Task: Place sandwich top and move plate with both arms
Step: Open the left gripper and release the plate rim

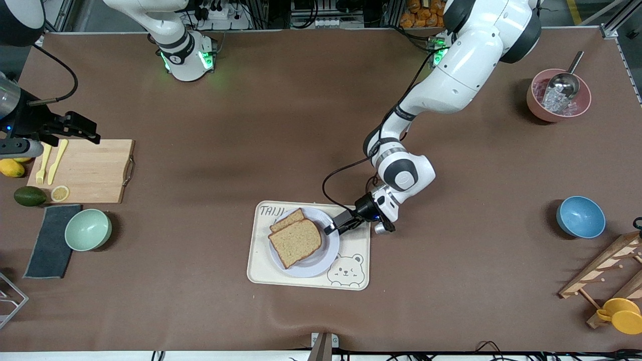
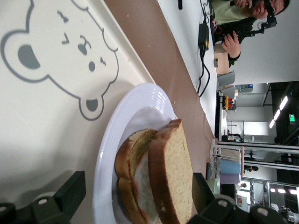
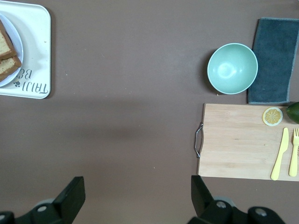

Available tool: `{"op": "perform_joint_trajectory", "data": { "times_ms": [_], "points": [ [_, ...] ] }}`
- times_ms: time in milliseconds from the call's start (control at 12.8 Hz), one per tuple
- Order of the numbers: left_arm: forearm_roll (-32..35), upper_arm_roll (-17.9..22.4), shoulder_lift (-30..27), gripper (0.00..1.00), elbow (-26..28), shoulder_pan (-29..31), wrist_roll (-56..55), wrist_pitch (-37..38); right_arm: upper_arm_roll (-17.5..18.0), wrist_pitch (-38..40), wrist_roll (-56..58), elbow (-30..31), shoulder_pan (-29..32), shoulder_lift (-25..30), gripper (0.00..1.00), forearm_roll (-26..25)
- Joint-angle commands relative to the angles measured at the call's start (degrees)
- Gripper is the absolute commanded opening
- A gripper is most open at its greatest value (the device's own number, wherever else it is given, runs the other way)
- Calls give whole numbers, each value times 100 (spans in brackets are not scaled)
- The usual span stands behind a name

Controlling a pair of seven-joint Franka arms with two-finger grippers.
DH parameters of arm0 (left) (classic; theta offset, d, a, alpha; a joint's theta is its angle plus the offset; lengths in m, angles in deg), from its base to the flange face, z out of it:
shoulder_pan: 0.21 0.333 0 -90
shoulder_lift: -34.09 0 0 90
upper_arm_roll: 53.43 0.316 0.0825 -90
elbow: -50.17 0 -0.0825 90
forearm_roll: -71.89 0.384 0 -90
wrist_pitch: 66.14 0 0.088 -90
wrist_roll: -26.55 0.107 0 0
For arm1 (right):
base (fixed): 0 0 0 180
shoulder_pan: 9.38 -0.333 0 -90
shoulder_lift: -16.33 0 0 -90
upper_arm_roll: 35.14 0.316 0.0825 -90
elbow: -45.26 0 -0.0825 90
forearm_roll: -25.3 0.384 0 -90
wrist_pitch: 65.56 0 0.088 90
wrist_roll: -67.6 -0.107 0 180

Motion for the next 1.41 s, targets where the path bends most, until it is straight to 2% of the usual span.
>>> {"op": "perform_joint_trajectory", "data": {
  "times_ms": [0,313,469,626,1017,1330],
  "points": [
    [-173,-22,-414,100,109,-47,-26,-740,-47,13,-10,10,-44,34,100,85],
    [-50,4,-836,100,109,-47,-70,-1761,-47,49,-1,10,-27,34,100,85],
    [492,4,-968,100,258,66,-70,-1938,-39,49,-19,10,-27,34,100,85],
    [1256,-5,-1213,100,661,373,-70,-1948,-39,57,-10,19,-27,25,100,85],
    [3629,-14,-1241,100,1286,1182,-70,-1721,-30,57,16,19,-62,-45,100,85],
    [5501,56,-1574,100,1787,2148,-88,-291,-30,75,16,19,-53,-45,100,85]
  ]
}}
